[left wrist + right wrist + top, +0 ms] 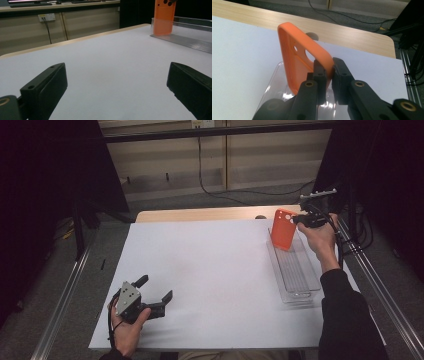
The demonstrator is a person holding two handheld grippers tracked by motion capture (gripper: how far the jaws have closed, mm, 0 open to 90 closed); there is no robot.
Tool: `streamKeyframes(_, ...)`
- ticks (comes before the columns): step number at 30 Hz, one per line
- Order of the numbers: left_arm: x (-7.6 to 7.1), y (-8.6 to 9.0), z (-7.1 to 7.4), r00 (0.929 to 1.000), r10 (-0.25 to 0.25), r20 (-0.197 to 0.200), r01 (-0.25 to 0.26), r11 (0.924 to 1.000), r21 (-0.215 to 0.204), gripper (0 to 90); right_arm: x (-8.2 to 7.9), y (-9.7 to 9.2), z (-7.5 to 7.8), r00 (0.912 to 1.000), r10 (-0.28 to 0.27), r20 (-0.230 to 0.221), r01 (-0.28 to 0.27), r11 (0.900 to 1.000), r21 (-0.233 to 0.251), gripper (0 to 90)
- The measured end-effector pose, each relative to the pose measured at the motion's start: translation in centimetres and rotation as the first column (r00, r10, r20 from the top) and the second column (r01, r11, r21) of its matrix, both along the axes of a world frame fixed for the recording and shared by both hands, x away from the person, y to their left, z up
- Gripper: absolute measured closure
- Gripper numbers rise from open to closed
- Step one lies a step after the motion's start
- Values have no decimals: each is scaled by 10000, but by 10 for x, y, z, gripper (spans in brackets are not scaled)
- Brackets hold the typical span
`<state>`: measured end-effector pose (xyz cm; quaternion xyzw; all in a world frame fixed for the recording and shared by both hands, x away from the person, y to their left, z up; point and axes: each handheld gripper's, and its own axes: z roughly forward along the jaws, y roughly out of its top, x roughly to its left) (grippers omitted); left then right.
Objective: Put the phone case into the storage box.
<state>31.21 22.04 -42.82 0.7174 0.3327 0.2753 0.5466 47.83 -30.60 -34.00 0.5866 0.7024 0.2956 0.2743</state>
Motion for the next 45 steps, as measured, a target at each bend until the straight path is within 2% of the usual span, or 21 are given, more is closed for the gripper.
streamKeyframes(4,0,0,0,10000,-63,54,62,9999,144,30,4,-3,-3,9999,-59,117,58,10000,25,825)
streamKeyframes(8,0,-2,0,10000,-66,21,65,9999,125,30,8,-3,-1,10000,38,-16,-38,10000,6,826)
streamKeyframes(17,1,-1,0,10000,-79,-5,79,9999,94,30,16,-3,-3,9999,-54,130,53,10000,20,831)
streamKeyframes(19,1,-1,-1,9999,-106,-22,106,9999,90,30,17,-4,-4,9994,178,284,-179,9998,36,830)
streamKeyframes(22,2,0,-1,10000,-84,-44,85,9999,116,30,18,-2,-3,9991,329,271,-328,9995,-44,830)
streamKeyframes(45,4,2,-1,10000,6,-40,-6,10000,53,30,31,-9,-11,9974,434,569,-454,9984,347,830)
